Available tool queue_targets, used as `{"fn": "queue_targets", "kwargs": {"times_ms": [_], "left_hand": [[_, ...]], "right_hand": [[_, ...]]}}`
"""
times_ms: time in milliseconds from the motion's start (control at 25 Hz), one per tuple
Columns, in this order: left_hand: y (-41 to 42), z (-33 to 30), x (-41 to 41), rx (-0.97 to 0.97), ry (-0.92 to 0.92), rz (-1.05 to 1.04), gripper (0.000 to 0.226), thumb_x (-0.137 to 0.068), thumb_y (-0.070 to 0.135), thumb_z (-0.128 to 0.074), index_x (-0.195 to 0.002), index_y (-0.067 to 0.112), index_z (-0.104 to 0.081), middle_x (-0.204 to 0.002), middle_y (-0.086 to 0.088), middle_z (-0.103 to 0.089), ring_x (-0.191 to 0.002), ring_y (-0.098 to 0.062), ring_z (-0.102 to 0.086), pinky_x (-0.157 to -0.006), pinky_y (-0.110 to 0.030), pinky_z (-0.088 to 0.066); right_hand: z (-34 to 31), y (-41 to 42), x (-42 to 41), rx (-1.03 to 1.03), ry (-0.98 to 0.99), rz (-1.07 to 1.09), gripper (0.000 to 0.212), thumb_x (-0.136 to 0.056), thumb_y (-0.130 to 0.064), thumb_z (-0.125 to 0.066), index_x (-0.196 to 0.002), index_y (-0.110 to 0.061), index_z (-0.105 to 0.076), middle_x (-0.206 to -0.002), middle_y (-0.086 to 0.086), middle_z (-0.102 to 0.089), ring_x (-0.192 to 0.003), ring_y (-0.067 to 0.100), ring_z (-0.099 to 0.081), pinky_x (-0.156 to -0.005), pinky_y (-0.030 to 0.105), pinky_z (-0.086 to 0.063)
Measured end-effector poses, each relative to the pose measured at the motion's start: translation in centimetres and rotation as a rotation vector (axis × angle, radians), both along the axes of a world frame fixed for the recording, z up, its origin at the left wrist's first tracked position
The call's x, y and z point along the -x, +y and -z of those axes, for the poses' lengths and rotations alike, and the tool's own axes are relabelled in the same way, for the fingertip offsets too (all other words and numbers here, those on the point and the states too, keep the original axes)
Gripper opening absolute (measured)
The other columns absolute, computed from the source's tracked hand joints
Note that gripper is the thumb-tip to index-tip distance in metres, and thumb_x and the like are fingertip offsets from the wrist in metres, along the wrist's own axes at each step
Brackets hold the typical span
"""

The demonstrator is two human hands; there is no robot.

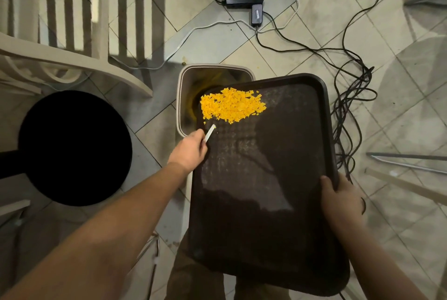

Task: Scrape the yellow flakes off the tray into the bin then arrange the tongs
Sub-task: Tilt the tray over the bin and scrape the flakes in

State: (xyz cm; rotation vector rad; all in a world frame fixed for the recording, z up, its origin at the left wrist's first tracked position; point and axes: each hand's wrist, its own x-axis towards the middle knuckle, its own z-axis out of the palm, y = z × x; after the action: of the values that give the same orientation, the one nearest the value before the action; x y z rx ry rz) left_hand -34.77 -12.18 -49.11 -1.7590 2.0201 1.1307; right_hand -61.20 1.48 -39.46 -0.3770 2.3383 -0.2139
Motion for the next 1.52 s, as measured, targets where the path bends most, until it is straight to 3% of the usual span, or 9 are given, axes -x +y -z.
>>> {"fn": "queue_targets", "kwargs": {"times_ms": [240,360,480,640,880,1000,1160,1320,1520], "left_hand": [[-4.6,0.6,2.9,0.066,-0.142,-0.168,0.016,-0.091,0.008,-0.041,-0.103,0.002,-0.049,-0.107,-0.021,-0.057,-0.095,-0.040,-0.056,-0.077,-0.042,-0.045],[-4.0,-0.6,2.7,0.114,-0.068,-0.095,0.005,-0.089,0.013,-0.045,-0.089,0.008,-0.046,-0.095,-0.017,-0.058,-0.083,-0.038,-0.057,-0.066,-0.038,-0.043],[-2.3,-1.3,2.2,0.118,-0.007,0.056,0.009,-0.089,0.016,-0.047,-0.082,0.012,-0.042,-0.083,-0.010,-0.052,-0.077,-0.035,-0.057,-0.061,-0.035,-0.038],[-3.0,-0.4,3.2,0.105,0.012,-0.057,0.011,-0.092,0.013,-0.043,-0.093,0.003,-0.050,-0.096,-0.017,-0.056,-0.084,-0.038,-0.057,-0.068,-0.040,-0.043],[-6.0,0.0,3.6,0.116,-0.122,-0.174,0.016,-0.091,0.012,-0.043,-0.101,0.001,-0.050,-0.107,-0.021,-0.057,-0.094,-0.041,-0.057,-0.078,-0.043,-0.047],[-5.9,-1.1,5.0,0.177,-0.005,-0.111,0.015,-0.090,0.013,-0.046,-0.099,0.003,-0.052,-0.102,-0.019,-0.059,-0.087,-0.037,-0.058,-0.071,-0.040,-0.047],[-6.2,-1.0,7.8,0.113,0.149,-0.112,0.014,-0.090,0.011,-0.046,-0.097,0.001,-0.054,-0.097,-0.019,-0.060,-0.082,-0.034,-0.058,-0.070,-0.036,-0.046],[-6.7,-0.1,7.8,0.049,0.069,-0.228,0.017,-0.090,0.011,-0.047,-0.100,0.000,-0.055,-0.099,-0.022,-0.062,-0.087,-0.037,-0.060,-0.076,-0.038,-0.049],[-6.4,0.2,4.4,0.061,-0.090,-0.280,0.015,-0.091,0.013,-0.045,-0.098,0.003,-0.053,-0.100,-0.022,-0.061,-0.089,-0.040,-0.060,-0.078,-0.042,-0.052]], "right_hand": [[-0.1,-0.5,-0.3,-0.019,0.015,-0.002,0.028,-0.094,-0.023,-0.047,-0.117,-0.012,-0.059,-0.086,0.001,-0.054,-0.081,0.019,-0.048,-0.071,0.027,-0.030],[-0.4,-0.6,-0.2,0.011,-0.014,0.010,0.028,-0.094,-0.021,-0.047,-0.117,-0.012,-0.059,-0.086,0.002,-0.055,-0.080,0.015,-0.045,-0.074,0.027,-0.033],[-0.4,-0.6,0.0,0.040,-0.030,0.013,0.028,-0.094,-0.020,-0.048,-0.117,-0.010,-0.059,-0.086,0.002,-0.053,-0.083,0.019,-0.047,-0.076,0.028,-0.033],[-0.1,-0.4,-0.2,0.036,-0.044,0.016,0.028,-0.094,-0.021,-0.047,-0.118,-0.012,-0.058,-0.098,0.010,-0.062,-0.096,0.029,-0.056,-0.078,0.032,-0.037],[0.2,0.0,-0.1,0.040,-0.032,0.006,0.027,-0.094,-0.022,-0.047,-0.116,-0.013,-0.059,-0.089,0.003,-0.058,-0.087,0.024,-0.054,-0.076,0.030,-0.037],[0.2,-0.1,-0.1,0.026,-0.020,0.006,0.027,-0.094,-0.022,-0.048,-0.116,-0.012,-0.058,-0.087,0.000,-0.054,-0.089,0.026,-0.055,-0.076,0.031,-0.037],[0.2,-0.2,-0.1,0.024,-0.011,0.001,0.027,-0.094,-0.022,-0.047,-0.116,-0.011,-0.058,-0.087,0.003,-0.055,-0.083,0.022,-0.051,-0.075,0.029,-0.034],[0.3,-0.2,0.0,0.016,-0.015,-0.006,0.028,-0.094,-0.023,-0.047,-0.116,-0.011,-0.058,-0.100,0.014,-0.063,-0.096,0.033,-0.056,-0.076,0.032,-0.036],[0.1,-0.4,0.0,0.002,-0.024,-0.007,0.030,-0.094,-0.023,-0.046,-0.120,-0.012,-0.056,-0.101,0.011,-0.062,-0.098,0.030,-0.056,-0.073,0.029,-0.033]]}}
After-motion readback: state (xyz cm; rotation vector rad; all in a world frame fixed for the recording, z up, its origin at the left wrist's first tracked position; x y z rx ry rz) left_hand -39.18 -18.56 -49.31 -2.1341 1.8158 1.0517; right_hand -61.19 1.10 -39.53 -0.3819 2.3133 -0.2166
